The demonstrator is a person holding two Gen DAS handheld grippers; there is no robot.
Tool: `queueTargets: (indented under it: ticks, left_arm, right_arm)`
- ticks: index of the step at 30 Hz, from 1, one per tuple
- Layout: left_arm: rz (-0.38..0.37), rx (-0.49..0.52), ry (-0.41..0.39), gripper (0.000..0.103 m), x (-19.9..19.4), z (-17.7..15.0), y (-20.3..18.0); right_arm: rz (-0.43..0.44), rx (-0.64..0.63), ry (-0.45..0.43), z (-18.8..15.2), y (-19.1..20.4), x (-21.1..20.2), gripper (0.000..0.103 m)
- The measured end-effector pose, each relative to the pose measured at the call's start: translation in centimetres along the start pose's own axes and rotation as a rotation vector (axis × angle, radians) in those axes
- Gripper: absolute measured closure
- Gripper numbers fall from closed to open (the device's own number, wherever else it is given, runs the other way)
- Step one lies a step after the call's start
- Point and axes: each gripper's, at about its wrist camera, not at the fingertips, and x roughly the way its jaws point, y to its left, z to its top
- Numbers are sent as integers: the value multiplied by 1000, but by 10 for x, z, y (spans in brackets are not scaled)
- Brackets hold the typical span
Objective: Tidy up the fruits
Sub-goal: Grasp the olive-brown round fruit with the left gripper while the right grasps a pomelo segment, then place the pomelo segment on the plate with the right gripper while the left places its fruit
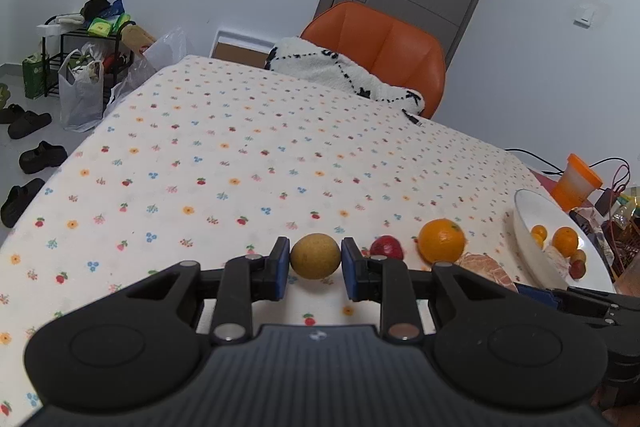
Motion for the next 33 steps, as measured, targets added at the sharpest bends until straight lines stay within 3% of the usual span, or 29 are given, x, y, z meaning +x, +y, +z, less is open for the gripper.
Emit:
queueTargets:
  ticks: [16,33]
  left_arm:
    - [-46,47,-42,77,-16,6,-36]
    - [-109,95,-37,77,-9,-1,-88]
  right_arm:
    - [7,36,-86,2,-16,-35,73]
    - [-82,116,-134,-4,-71,-60,72]
